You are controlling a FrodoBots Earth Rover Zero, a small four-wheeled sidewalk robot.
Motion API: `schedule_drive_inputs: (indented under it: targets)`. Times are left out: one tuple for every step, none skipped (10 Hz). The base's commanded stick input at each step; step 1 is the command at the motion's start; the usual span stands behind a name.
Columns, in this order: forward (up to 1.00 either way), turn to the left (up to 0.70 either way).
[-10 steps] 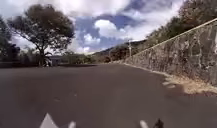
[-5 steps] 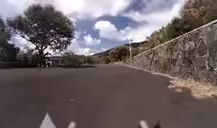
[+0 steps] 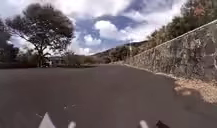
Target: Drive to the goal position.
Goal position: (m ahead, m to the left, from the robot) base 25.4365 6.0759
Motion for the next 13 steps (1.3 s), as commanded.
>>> schedule_drive_inputs:
  targets:
    - [0.5, 0.0]
    - [0.5, 0.0]
    - [0.5, 0.0]
    - [0.5, 0.07]
    - [0.5, 0.16]
    - [0.5, 0.0]
    - [0.5, 0.0]
    - [0.5, 0.0]
    - [0.5, -0.25]
    - [0.5, -0.25]
    - [0.5, -0.25]
    - [0.5, -0.2]
    - [0.5, -0.12]
